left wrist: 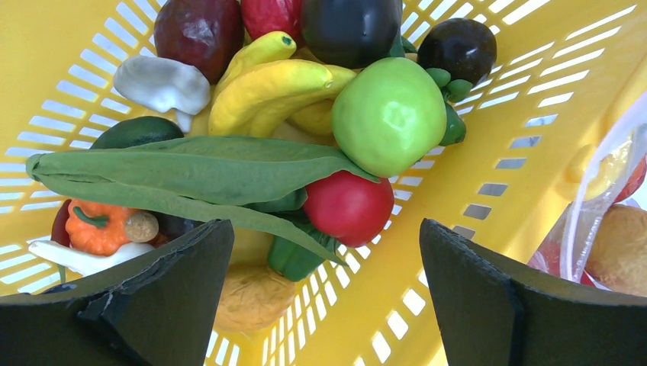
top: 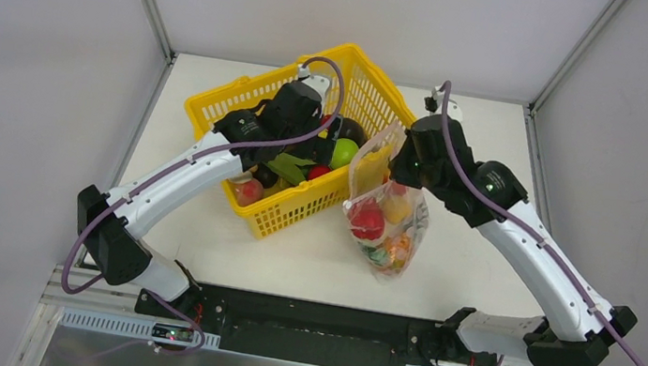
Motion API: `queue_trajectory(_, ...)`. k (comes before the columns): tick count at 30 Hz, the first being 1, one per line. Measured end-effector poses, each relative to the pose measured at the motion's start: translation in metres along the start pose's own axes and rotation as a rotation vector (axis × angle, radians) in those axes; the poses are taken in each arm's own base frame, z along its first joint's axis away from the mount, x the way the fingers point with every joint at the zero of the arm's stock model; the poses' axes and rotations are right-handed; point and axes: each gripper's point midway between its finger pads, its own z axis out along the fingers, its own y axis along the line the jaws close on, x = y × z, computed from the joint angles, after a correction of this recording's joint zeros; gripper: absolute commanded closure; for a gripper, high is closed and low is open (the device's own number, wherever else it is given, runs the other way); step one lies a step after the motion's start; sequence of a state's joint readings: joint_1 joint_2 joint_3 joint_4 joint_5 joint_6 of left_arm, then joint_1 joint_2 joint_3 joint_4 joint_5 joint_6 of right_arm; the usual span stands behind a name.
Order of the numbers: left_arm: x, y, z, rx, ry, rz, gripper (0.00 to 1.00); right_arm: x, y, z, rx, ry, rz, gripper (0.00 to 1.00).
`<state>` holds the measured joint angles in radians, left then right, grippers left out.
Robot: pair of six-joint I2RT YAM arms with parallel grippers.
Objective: Place the food in the zip-top bag and seal the zipper
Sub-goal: Adjust the zipper food storage bag at the center of the board, then pick up the fake fruit from the bin.
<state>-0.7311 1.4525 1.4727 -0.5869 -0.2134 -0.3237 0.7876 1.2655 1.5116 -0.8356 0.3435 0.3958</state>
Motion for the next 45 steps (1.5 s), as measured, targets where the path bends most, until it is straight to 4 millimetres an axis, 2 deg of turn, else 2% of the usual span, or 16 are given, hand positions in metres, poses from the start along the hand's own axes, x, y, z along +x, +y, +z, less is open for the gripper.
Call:
queue_trajectory(6, 0.001, -0.004, 0.000, 0.021, 0.008, 0.001, 0.01, -0.001, -0.008, -0.010, -0.025, -0.058, 0.007, 1.00)
queue_trajectory(11, -0.012, -0.012, 0.013, 0.028, 0.013, -0.001, 0.01, 0.002, -0.023, -0.033, -0.088, -0.152, 0.039, 1.00)
queue_trajectory(14, -0.020, -0.023, 0.032, 0.059, 0.029, -0.009, 0.01, 0.001, -0.026, -0.046, -0.138, -0.196, 0.056, 1.00)
queue_trajectory(17, -0.019, -0.032, 0.056, 0.087, 0.067, -0.014, 0.02, 0.002, -0.024, -0.049, -0.167, -0.209, 0.064, 1.00)
queue_trajectory(20, -0.011, -0.036, 0.080, 0.088, 0.125, -0.021, 0.02, 0.003, -0.022, -0.047, -0.177, -0.206, 0.064, 1.00)
queue_trajectory(23, 0.006, -0.037, 0.096, 0.076, 0.185, -0.029, 0.02, 0.005, -0.022, -0.045, -0.178, -0.204, 0.063, 1.00)
queue_trajectory(26, 0.019, -0.038, 0.103, 0.075, 0.225, -0.041, 0.13, 0.003, -0.022, -0.047, -0.184, -0.214, 0.064, 1.00)
queue_trajectory(28, 0.022, -0.040, 0.106, 0.081, 0.236, -0.053, 0.29, 0.003, -0.022, -0.049, -0.189, -0.218, 0.065, 1.00)
queue_trajectory(31, 0.025, -0.044, 0.105, 0.101, 0.249, -0.063, 0.50, 0.004, -0.023, -0.049, -0.191, -0.218, 0.065, 1.00)
queue_trajectory(35, 0.026, -0.045, 0.103, 0.119, 0.239, -0.078, 0.61, 0.005, -0.023, -0.049, -0.190, -0.217, 0.065, 1.00)
queue_trajectory(40, 0.020, -0.040, 0.081, 0.131, 0.204, -0.087, 0.64, 0.004, -0.023, -0.049, -0.193, -0.223, 0.064, 1.00)
queue_trajectory(43, 0.002, -0.038, 0.051, 0.153, 0.137, -0.091, 0.64, 0.005, -0.023, -0.048, -0.195, -0.226, 0.065, 1.00)
queue_trajectory(45, -0.017, -0.036, 0.024, 0.173, 0.065, -0.093, 0.64, 0.005, -0.023, -0.047, -0.195, -0.227, 0.066, 1.00)
